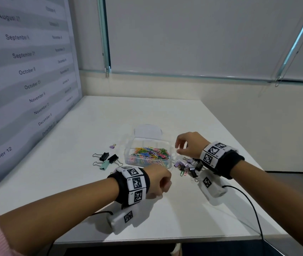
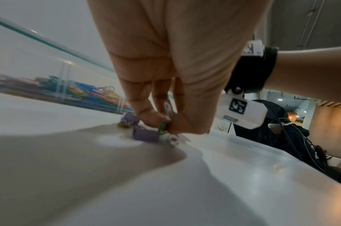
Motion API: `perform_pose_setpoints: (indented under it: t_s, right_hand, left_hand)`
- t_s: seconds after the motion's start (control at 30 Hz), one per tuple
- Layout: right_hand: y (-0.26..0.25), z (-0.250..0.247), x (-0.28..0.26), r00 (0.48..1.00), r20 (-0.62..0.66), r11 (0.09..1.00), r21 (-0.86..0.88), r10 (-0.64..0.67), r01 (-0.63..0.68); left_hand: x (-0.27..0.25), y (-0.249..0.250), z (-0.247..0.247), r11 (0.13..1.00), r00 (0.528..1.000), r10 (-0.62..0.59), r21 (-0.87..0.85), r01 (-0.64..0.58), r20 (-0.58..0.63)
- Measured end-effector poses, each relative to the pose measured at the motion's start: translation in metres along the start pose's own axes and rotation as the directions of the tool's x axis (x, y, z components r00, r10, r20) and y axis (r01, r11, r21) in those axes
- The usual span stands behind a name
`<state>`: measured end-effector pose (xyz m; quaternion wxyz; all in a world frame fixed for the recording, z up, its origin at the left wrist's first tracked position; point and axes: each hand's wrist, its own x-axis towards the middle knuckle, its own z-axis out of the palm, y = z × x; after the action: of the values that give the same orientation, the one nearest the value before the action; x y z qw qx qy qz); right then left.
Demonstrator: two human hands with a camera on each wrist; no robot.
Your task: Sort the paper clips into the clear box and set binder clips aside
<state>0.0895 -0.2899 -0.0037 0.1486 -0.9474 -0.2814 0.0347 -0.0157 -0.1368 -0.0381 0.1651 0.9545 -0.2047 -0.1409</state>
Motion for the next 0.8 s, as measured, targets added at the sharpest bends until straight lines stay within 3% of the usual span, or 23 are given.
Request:
perform_pose_setpoints:
  t_s: [0.17, 0.3, 0.4, 0.6, 0.8]
  right_hand:
    - [0.015, 0.01, -0.017, 0.979, 0.191, 0.996, -0.075, 0.063, -0.049]
    - [0.012, 0.022, -0.018, 0.969, 0.241, 0.995, -0.098, 0.057, -0.034]
    - [0.007, 0.024, -0.018, 0.967, 0.253, 0.996, -0.084, 0.039, -0.018]
    - [0.01, 0.023, -0.022, 0.949, 0.312, 0.993, -0.117, 0.039, -0.002]
    - [0.016, 0.014, -0.027, 0.928, 0.367, 0.997, -0.049, 0.069, -0.054]
  left_hand:
    - [0.001, -0.01, -0.038, 0.999, 0.994, -0.029, -0.025, 0.026, -0.108]
    - [0.005, -0.019, -0.074, 0.997, 0.959, -0.063, -0.063, 0.047, -0.277]
    - [0.011, -0.034, -0.083, 0.991, 0.929, -0.135, -0.044, 0.128, -0.345]
    - [0.015, -0.053, -0.065, 0.974, 0.952, -0.188, 0.082, 0.213, -0.242]
    - [0.007, -0.029, -0.049, 0.985, 0.982, -0.029, 0.162, 0.06, -0.185]
